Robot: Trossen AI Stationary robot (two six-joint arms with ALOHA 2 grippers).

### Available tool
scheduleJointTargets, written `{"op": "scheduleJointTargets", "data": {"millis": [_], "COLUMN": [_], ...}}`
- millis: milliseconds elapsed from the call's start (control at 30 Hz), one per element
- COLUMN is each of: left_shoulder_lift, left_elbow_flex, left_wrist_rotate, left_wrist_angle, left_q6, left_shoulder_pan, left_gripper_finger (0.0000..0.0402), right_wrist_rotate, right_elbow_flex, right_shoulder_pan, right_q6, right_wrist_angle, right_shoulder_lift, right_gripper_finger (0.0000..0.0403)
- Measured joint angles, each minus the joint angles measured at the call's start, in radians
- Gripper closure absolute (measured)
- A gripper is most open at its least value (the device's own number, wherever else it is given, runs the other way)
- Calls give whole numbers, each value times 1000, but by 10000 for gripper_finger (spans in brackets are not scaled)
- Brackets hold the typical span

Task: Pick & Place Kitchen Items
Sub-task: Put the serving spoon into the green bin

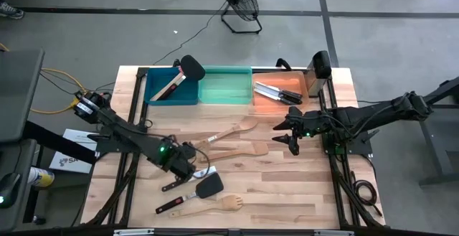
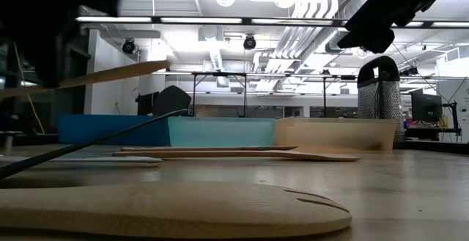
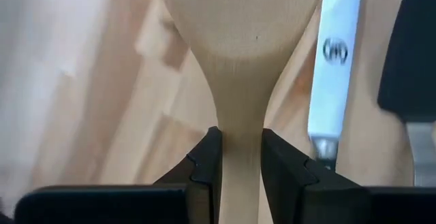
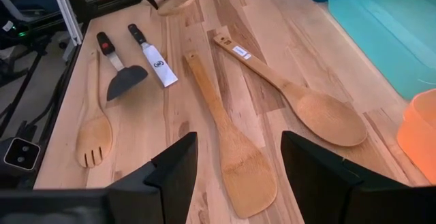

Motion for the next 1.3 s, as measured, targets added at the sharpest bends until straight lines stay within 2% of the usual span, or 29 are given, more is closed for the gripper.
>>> {"op": "scheduleJointTargets", "data": {"millis": [267,467,667,800,1000,1167,1300], "left_shoulder_lift": [0,0,-1,-1,8,50,94], "left_elbow_flex": [99,191,256,262,263,263,263], "left_wrist_rotate": [-91,-169,-192,-186,-177,-109,-72], "left_wrist_angle": [-6,41,235,390,550,623,659], "left_q6": [234,472,822,971,1090,1157,1172], "left_shoulder_pan": [150,277,428,540,715,849,915], "left_gripper_finger": [331,331,331,331,331,331,331], "right_wrist_rotate": [15,90,172,216,267,318,350], "right_elbow_flex": [0,0,0,0,0,0,0], "right_shoulder_pan": [0,0,0,0,0,-1,-1], "right_q6": [0,0,39,76,101,105,105], "right_wrist_angle": [0,1,1,1,2,2,4], "right_shoulder_lift": [0,0,0,0,0,0,0], "right_gripper_finger": [200,200,200,200,200,200,200]}}
